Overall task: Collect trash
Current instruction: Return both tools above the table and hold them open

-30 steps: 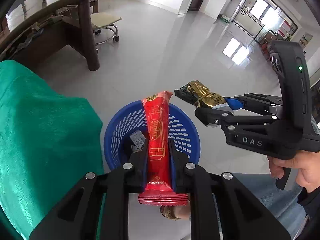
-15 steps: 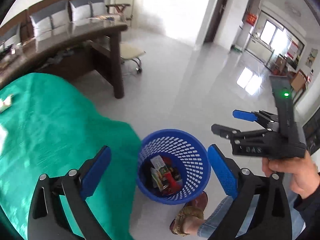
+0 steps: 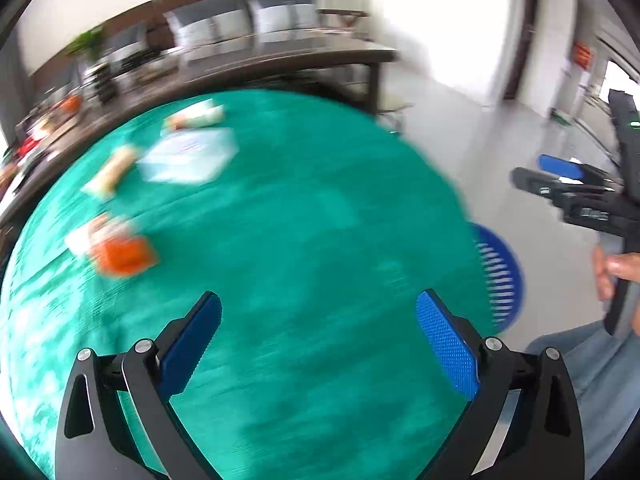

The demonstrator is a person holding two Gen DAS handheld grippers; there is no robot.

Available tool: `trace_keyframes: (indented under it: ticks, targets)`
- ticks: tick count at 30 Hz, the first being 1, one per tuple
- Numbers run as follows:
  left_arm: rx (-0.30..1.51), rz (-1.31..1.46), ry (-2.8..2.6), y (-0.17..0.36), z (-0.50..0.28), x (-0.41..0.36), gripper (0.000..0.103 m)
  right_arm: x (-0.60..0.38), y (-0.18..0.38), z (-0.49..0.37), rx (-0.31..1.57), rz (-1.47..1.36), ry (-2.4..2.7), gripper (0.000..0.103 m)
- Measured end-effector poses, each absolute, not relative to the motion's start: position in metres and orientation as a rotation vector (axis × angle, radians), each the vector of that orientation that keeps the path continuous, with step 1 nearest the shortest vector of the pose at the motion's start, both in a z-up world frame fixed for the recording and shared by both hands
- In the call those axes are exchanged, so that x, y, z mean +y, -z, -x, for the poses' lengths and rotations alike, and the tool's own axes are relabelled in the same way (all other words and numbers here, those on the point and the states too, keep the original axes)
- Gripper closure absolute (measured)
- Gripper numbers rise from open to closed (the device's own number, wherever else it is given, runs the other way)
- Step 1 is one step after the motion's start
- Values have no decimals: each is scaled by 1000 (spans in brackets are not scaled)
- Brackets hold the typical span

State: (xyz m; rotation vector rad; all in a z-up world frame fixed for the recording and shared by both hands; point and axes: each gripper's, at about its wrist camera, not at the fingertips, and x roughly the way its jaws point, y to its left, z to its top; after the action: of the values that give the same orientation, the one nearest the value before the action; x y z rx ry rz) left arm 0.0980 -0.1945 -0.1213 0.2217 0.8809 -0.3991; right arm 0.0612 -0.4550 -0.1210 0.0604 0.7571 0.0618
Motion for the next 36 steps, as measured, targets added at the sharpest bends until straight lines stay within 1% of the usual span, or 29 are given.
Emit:
trace_keyframes:
  ticks: [6,9,12,19,36]
  targets:
    - [897,-157,183,123,-117,-103,6,-355,122,-90,789,-7,-235,12]
    - [910,-117,111,128,-126,-70,6,-318,129,-107,828,35,-282,12]
    - [939,-103,71,135,-133,-53,6,-297,141,-123,881,59,-296,12]
    - [970,-86,51,148,-141,-45,4,-290,158,-132,920,113,-288,12]
    - [971,-60,59,151,-143,-44,4,-289,159,-130,917,107,-281,10]
